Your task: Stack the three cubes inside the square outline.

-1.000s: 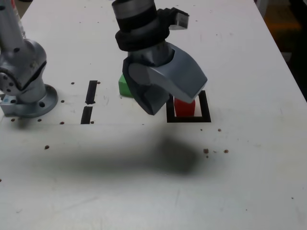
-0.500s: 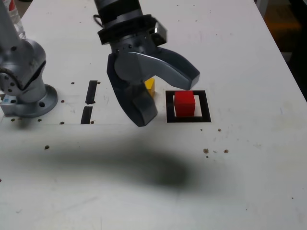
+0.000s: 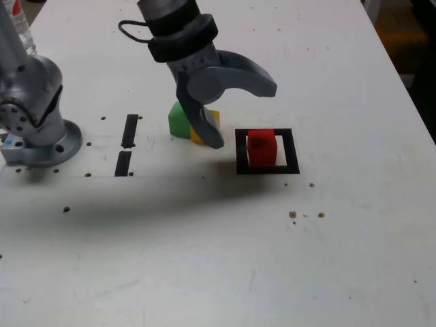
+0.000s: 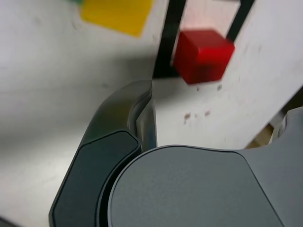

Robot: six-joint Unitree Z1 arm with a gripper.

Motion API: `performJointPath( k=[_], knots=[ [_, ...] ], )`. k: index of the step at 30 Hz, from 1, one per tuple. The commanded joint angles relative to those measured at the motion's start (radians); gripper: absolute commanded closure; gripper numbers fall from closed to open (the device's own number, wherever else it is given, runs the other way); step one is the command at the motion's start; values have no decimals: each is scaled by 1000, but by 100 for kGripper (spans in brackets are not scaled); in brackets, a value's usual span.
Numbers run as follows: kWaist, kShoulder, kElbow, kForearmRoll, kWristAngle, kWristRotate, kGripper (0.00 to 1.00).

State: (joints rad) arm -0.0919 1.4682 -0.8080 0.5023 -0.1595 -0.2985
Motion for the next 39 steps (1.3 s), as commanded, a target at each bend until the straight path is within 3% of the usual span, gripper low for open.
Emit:
performJointPath(
  k=[1,5,14,18,33,39],
  knots=[
    [3,4,-3,21,20,-2,3],
    [4,5,-9,93,60,-4,3],
    [-23,-43,-28,245,112,17,3],
    [-66,-51,-13,275,140,68,4],
    [-179,-30,16,286,40,183,5],
    [-180,40,21,227,16,243,5]
  ],
)
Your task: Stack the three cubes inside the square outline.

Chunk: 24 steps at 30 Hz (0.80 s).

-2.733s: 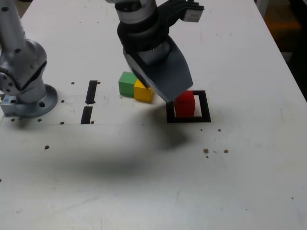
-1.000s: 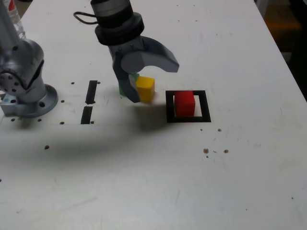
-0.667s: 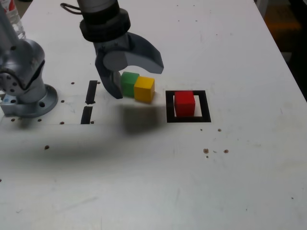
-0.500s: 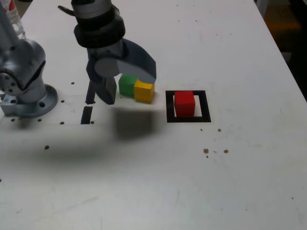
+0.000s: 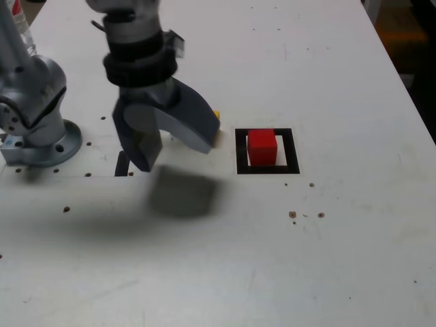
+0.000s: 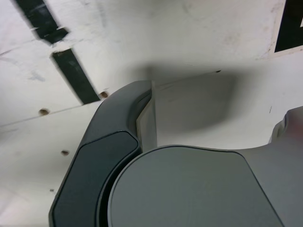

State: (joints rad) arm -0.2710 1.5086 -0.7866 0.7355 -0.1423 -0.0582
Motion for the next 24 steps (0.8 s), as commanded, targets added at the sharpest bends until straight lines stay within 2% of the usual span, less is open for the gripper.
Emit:
performJointPath(
  k=[1,6,14,22,24],
  knots=[
    [-1,11,0,-24,-2,10,5],
    [-1,35,12,-82,1,17,5],
    [15,49,53,-130,1,19,5],
    [55,43,69,-188,89,29,5],
    [67,39,71,-203,127,29,5]
  ],
)
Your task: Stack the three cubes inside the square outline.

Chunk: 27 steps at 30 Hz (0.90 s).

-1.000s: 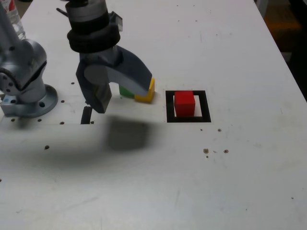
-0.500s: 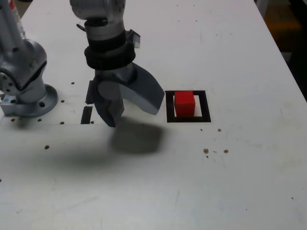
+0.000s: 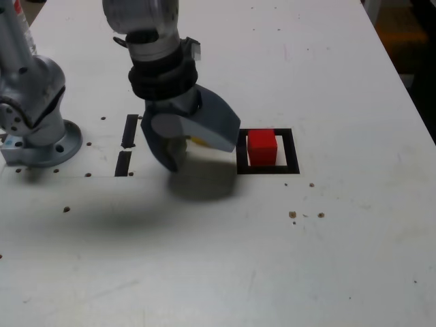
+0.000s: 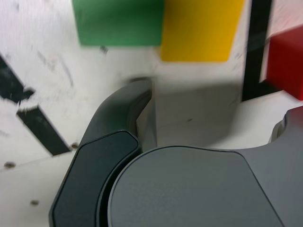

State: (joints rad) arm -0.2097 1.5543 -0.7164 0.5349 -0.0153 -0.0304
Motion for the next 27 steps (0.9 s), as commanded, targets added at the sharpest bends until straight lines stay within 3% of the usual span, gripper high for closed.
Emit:
performJointPath(
  k=[1,14,27],
  knots=[
    [11,-8,2,-5,15,1,5],
    [46,-8,17,-5,126,-4,5],
    [53,-2,25,-3,193,-5,5]
  ],
)
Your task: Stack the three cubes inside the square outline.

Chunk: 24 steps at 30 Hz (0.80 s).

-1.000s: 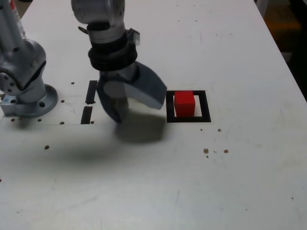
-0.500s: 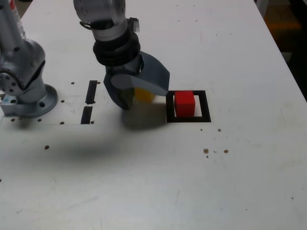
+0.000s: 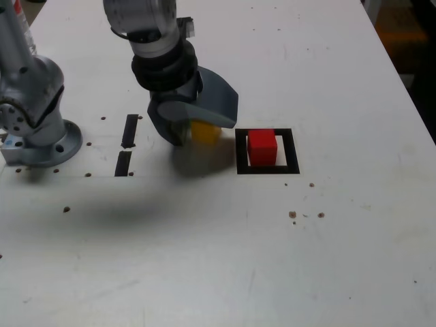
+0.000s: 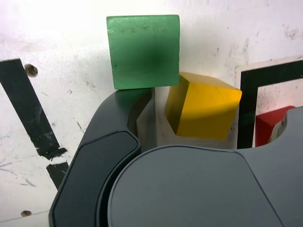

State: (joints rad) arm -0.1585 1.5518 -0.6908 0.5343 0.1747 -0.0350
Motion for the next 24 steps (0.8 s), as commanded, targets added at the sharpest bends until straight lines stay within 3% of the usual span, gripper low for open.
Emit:
performJointPath(
  k=[1,11,24],
  knots=[
    [2,3,-2,-4,15,0,5],
    [8,24,-17,-5,94,0,5],
    [11,35,1,-2,130,0,10]
  ],
)
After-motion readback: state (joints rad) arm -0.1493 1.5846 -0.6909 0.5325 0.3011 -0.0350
